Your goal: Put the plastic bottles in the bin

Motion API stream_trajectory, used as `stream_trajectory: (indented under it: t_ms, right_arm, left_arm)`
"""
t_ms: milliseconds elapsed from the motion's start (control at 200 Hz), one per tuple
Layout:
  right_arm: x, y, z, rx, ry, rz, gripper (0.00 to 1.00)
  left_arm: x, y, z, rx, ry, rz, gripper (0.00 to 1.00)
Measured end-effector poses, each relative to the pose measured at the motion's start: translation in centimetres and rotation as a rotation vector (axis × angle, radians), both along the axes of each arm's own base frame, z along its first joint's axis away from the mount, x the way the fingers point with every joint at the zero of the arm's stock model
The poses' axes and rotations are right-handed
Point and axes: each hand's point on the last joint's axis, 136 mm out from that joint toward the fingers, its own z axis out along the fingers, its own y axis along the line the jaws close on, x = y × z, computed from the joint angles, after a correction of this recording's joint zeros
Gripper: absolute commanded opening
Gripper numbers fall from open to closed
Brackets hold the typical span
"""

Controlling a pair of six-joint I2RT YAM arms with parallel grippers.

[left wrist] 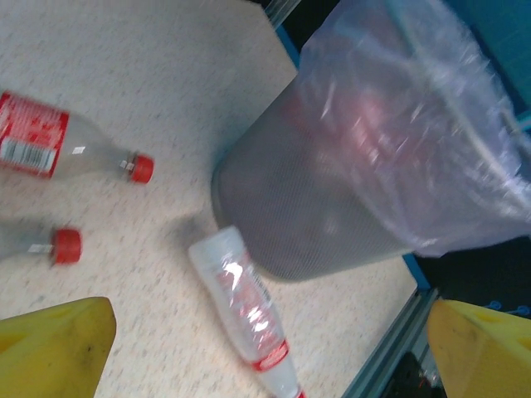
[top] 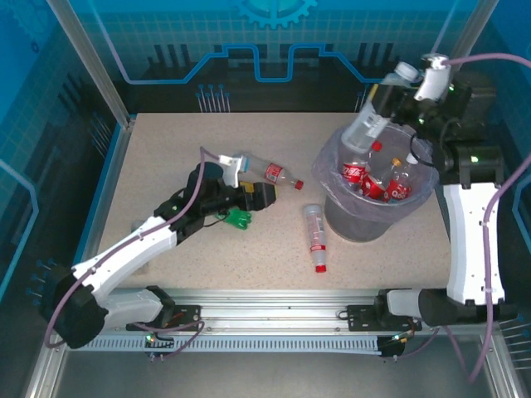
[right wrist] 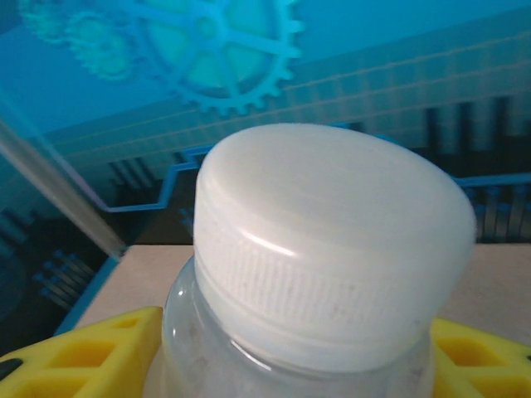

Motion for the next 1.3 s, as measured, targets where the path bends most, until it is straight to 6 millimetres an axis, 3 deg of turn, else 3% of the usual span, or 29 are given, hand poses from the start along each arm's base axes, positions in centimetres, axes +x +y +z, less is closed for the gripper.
stream_trajectory:
  t_ms: [150,300,500,670,965,1191,1301]
  right_arm:
    - [-0.7,-3.6,-3.2,-0.031,0.085,-0.112,0.54]
    - [-0.6,-5.3,-7.7,-0.098,0.220,-0.172,0.53]
    - [-0.9,-5.8,-13.3,-0.141,0.379,-0.179,0.53]
    - [-1.1,-5.9,-18.3,-0.149,0.509,-0.170,0.52]
    - [-0.7,-4.7,-25.0,-0.164,0.662,-0.124,0.52]
    - [0.2,-3.7,-28.1,-0.166,0.709,-0.100,0.52]
    - [0.7,-3.3,-28.4,-0.151,0.699,-0.098,0.52]
  left_arm:
    - [1.5,-2.7,2.9,-0.038,-0.049,-0.042,0.97]
    - [2.1,-5.2,4.6,-0.066,-0.080,-0.086,0.97]
    - [2.7,-7.5,4.7,-0.075,-0.075,-0.117,0.98]
    - [2.7,-7.5,3.8,-0.056,-0.052,-0.107,0.98]
    - [1.7,-4.4,-1.9,0.063,0.068,-0.009,0.97]
    - [0.5,-1.5,-6.2,0.122,0.184,0.060,0.97]
    - [0.0,-0.5,-7.6,0.153,0.216,0.081,0.97]
